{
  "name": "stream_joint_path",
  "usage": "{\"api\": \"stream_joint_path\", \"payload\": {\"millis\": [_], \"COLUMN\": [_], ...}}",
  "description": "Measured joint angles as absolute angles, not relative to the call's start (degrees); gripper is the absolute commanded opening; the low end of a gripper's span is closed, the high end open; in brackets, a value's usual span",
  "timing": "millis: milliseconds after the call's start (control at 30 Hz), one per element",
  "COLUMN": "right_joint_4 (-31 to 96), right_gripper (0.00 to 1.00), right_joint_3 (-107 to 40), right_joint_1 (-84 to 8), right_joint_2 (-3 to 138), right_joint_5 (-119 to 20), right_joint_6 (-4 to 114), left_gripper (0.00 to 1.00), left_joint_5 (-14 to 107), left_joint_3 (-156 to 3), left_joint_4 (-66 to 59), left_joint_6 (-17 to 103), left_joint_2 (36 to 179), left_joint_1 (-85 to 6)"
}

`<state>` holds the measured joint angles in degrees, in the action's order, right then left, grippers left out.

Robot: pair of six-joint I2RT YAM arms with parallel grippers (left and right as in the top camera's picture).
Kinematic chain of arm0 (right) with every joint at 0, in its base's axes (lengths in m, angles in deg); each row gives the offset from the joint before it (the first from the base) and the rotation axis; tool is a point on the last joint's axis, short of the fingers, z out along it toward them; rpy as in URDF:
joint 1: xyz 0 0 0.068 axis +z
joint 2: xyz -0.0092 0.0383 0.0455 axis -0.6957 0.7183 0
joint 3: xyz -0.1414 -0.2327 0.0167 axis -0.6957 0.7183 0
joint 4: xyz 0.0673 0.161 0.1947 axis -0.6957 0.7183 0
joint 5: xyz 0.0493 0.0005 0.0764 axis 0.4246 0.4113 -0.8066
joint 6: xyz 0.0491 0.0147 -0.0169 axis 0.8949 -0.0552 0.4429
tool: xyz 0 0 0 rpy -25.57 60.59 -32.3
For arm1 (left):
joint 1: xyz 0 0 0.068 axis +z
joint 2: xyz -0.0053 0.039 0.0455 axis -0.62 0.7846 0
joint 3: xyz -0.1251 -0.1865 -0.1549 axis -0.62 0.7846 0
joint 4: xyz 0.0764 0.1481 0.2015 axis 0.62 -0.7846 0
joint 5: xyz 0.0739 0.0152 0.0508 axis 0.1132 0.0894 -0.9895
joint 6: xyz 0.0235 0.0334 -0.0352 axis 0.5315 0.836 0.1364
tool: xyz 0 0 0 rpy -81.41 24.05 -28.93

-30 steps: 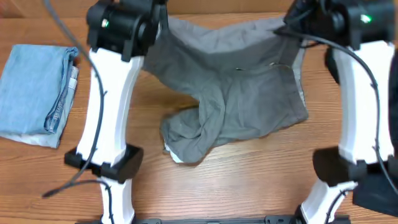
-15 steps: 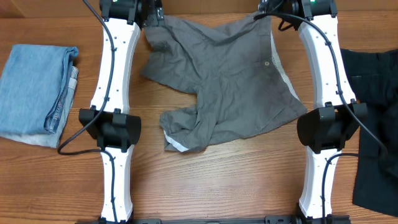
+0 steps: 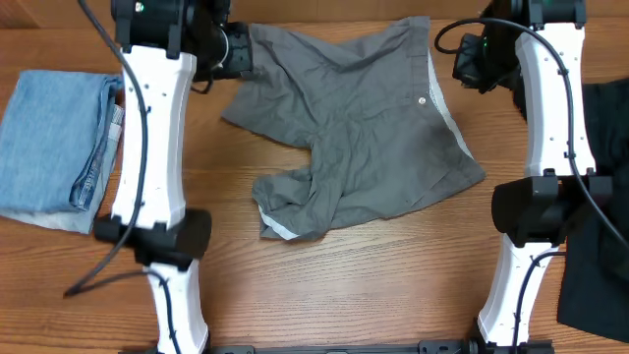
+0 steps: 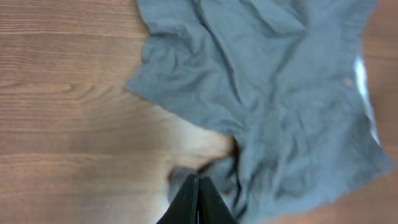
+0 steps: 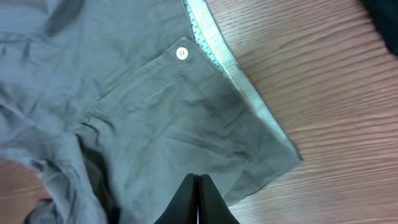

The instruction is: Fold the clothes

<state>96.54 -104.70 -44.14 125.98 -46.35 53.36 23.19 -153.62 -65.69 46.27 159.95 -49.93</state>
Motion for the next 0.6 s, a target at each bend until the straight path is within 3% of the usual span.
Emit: {"api": "stream_joint_path", "payload": {"millis": [133,233,267,300,367,600], "right_joint_4": [96.7,95.8,93.9,90.3,85.5,69.8], "right_gripper": [0.04,0.04,0.04,0.04,0.04,0.04], "right_joint_3": [-94.3,-82.4,-79.5,-75.6,-69.5,-57.0], "right_joint_1": [-44.4,-44.4,-44.4,-44.4,-44.4,-44.4], "right_joint_2": [117.5,110.7,110.3,110.4,111.1,111.3], "right_joint_5": [-48.7,-45.7,-45.4,-45.1,-45.0,-45.4], "right_joint_6": [53.2,53.3,53.2,53.2,53.2,50.5], "left_gripper": [0.09,0.15,0.26,0.53,0.83,0.83], "left_joint_5": [18.6,16.5,16.2,16.0,15.8,26.6], "left_joint_3": [-138.8,-123.6,-119.9,-116.0,-108.3,-82.7], "left_joint_4": [-65.6,-65.9,-65.5,-64.2,-61.8,-36.5], "left_joint_6": [43.5,41.6,41.3,41.0,40.6,45.4], "left_joint_2": [141.4,135.3,135.5,135.9,137.3,137.3], "left_joint_1": [-58.7,-60.3,-60.3,-60.2,-59.5,-54.1]}}
